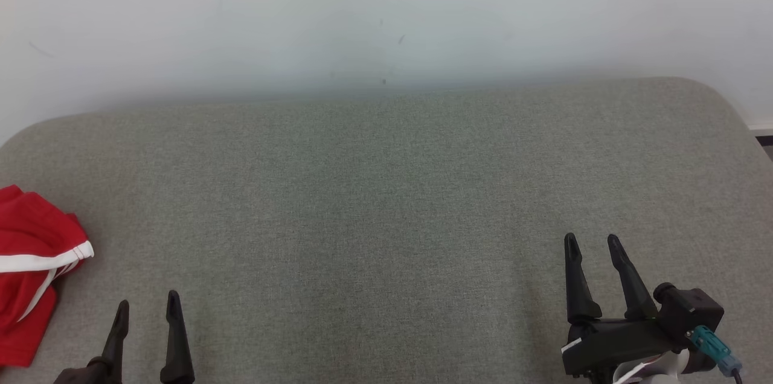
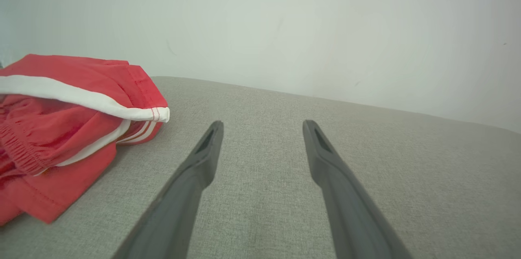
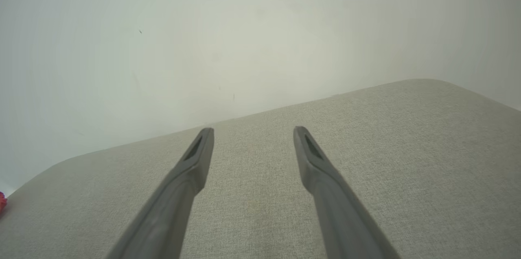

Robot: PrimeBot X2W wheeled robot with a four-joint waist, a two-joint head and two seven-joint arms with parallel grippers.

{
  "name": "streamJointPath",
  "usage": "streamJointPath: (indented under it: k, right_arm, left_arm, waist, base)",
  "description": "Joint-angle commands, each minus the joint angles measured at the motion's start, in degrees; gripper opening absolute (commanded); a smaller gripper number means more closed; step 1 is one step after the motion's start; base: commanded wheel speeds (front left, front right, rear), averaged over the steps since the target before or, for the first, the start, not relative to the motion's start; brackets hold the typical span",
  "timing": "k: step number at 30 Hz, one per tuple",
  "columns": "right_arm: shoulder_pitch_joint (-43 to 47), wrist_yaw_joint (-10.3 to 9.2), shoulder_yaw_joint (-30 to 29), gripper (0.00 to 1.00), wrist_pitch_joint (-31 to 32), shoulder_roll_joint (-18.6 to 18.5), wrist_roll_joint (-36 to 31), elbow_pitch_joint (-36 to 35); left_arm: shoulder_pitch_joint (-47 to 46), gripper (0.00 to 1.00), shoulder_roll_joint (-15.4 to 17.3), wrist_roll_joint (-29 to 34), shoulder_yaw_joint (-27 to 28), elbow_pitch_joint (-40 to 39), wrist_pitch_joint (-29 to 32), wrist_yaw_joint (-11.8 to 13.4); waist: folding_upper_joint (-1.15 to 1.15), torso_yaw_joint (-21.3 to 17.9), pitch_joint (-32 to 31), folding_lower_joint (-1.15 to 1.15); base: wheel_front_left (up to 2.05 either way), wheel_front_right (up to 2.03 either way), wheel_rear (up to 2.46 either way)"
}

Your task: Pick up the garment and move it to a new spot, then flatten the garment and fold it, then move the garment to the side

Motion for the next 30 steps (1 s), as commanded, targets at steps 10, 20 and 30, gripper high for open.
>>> streamJointPath:
  k: [10, 20, 30]
  right_arm:
    - [-1.0, -0.10, 0.5, 1.00, -1.6, 0.1, -5.0, -1.7]
    - [-0.4, -0.11, 1.1, 1.00, -2.6, 0.1, -9.2, -1.9]
    - [-0.2, -0.12, 0.9, 1.00, -2.9, 0.1, -10.5, -1.0]
  left_arm:
    - [0.8, 1.00, 0.4, 6.0, 0.7, -1.3, -1.5, 0.3]
    - [1.6, 1.00, 0.4, 9.9, 1.0, -1.5, -2.6, 0.4]
    - [1.9, 1.00, 0.4, 11.5, 1.4, -1.5, -3.0, 0.6]
  waist:
    - [0.00, 0.1, -0.2, 0.00]
    - [0.00, 0.0, -0.5, 0.00]
    - [0.00, -0.2, -1.1, 0.00]
  base:
    - [0.00, 0.00, 0.00]
    - [0.00, 0.00, 0.00]
    - [0.00, 0.00, 0.00]
